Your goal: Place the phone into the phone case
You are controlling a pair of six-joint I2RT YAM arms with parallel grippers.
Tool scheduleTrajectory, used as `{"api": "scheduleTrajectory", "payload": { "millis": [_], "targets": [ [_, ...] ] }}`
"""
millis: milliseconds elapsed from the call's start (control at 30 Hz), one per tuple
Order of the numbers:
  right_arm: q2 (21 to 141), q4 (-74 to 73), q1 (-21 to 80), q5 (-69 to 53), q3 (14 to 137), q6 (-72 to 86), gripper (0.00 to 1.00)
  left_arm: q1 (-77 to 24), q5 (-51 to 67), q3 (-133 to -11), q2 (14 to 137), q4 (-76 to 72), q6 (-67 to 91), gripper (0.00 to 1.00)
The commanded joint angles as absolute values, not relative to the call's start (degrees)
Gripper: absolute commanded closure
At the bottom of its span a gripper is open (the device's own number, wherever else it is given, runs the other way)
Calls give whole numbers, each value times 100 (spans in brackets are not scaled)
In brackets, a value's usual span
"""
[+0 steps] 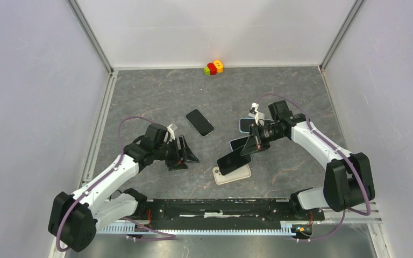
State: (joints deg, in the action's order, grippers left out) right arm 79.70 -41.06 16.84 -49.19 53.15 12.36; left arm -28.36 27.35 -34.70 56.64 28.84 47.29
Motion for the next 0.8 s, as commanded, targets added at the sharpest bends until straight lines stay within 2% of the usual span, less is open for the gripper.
{"api": "scheduleTrajectory", "payload": {
  "millis": [0, 300, 767],
  "targets": [
    [7939, -3763, 1729, -5106, 5058, 1329, 100, -2823, 2864, -3549, 5805, 2641, 4580, 26],
    [7853, -2987, 2008, -5003, 4484, 1864, 100, -2836, 2960, -3555, 6071, 2460, 4576, 27],
    [7981, -2558, 2030, -4456, 4085, 2205, 100, -2942, 3041, -3462, 6307, 2193, 4630, 35]
  ]
}}
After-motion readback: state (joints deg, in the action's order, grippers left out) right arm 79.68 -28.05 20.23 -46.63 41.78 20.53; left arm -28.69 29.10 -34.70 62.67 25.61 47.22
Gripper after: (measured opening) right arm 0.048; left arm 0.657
